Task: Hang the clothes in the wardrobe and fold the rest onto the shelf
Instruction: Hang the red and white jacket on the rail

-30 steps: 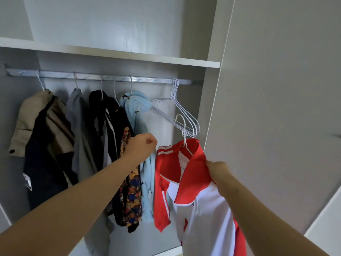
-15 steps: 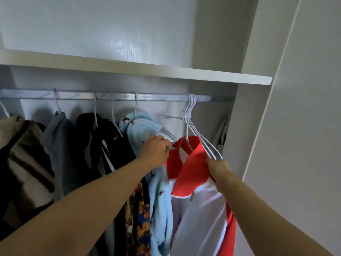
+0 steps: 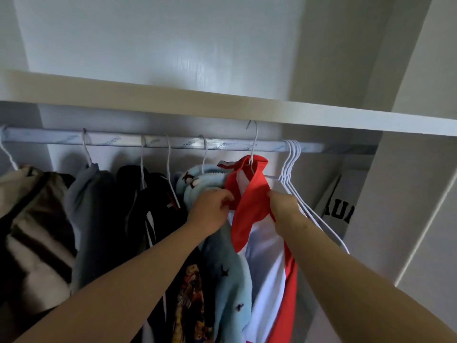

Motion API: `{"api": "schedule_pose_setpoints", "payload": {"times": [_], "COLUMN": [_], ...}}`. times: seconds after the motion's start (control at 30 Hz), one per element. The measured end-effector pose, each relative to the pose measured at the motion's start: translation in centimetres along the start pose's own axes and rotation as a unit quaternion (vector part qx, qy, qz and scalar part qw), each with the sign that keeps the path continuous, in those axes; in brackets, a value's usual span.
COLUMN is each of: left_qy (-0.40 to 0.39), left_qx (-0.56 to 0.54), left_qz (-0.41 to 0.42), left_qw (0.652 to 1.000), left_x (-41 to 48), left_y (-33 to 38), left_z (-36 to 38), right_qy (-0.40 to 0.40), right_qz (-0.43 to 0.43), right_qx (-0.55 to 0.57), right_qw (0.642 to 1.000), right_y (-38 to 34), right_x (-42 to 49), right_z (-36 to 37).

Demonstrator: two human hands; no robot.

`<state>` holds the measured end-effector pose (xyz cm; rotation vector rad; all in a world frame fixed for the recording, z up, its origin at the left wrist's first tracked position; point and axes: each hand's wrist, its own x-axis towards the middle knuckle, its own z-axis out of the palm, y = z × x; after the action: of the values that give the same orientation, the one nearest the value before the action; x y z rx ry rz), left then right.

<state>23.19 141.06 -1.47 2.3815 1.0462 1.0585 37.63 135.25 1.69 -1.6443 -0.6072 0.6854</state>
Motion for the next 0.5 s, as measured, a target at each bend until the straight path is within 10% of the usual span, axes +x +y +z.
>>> {"api": "schedule_pose_setpoints", "payload": {"times": [0.5], "left_qy": [0.023], "left_qx": [-0.017], "left_qz": [-0.070], "left_qw": [0.997], "left_x": [-1.1], "left_y": [-0.9], "left_z": [0.8], "right_qy": [-0.074], "right_qz": [0.019], "right_qx": [-0.030], "right_qw": [0.997], "right_y": [2.8], "right_x": [0.4], "right_z": [2.5]}}
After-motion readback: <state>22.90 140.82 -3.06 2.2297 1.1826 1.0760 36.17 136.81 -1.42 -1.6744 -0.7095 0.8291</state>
